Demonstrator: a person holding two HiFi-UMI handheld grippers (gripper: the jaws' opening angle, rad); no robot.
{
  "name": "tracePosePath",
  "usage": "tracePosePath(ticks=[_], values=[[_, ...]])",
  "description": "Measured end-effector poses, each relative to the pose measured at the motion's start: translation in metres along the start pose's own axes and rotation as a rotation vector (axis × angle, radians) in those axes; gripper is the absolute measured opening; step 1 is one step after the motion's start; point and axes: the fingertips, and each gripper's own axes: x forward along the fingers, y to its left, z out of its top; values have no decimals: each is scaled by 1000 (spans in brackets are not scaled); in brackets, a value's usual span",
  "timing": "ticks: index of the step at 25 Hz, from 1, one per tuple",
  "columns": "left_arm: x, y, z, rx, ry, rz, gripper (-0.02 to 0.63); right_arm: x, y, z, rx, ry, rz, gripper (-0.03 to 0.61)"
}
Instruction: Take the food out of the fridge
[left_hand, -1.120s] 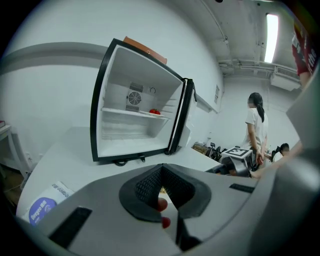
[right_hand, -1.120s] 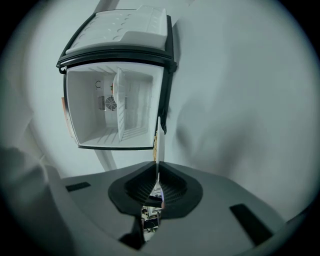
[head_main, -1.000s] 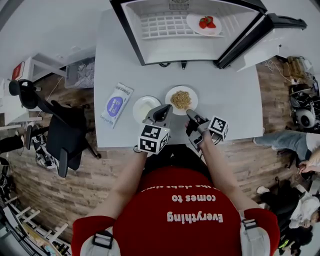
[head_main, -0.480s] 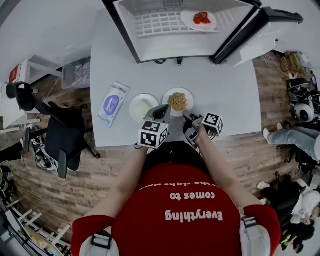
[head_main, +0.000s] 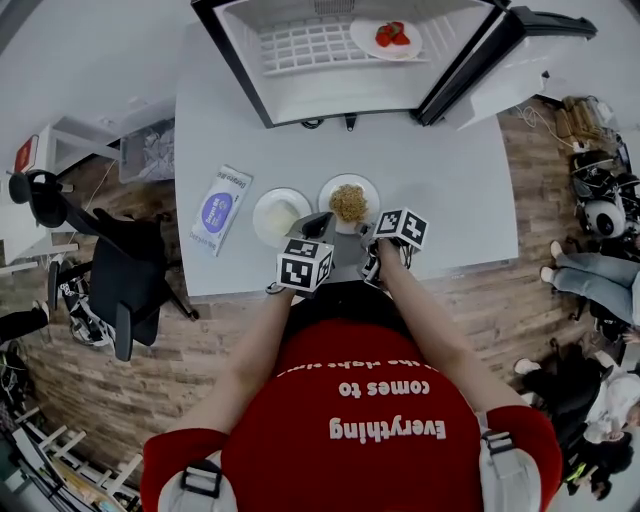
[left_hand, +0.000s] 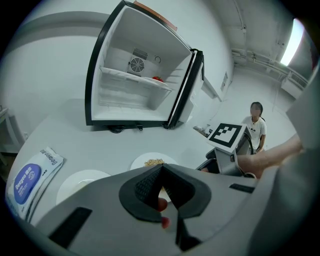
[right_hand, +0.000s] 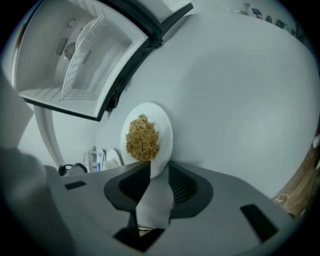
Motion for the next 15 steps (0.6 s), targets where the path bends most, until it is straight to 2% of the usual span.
tracePosePath(ticks=[3, 6, 7, 9, 11, 12, 13, 15], values=[[3, 2, 3, 11, -1, 4, -2, 0, -4, -7, -58, 48, -95, 112], [1, 2, 7, 19, -12, 1, -2, -12, -4, -6, -81, 17, -153, 110], [1, 2, 9, 23, -16, -1, -2, -19, 3, -2, -90, -18, -128, 101], [0, 1, 13, 32, -23, -6, -2, -32, 29, 9, -111, -105, 5, 35], [0, -1, 15, 42, -26, -12, -2, -47, 60, 19, -143, -187, 167, 24], [-1, -1, 16, 47, -27, -15, -2, -54, 72, 21, -178, -224, 214, 21], [-2, -2, 17, 50, -30, -18, -2, -61, 80, 21, -233, -258, 228, 15], [-5, -5, 20, 53, -37, -26, -2, -70, 88, 20, -379, -319, 187, 14]])
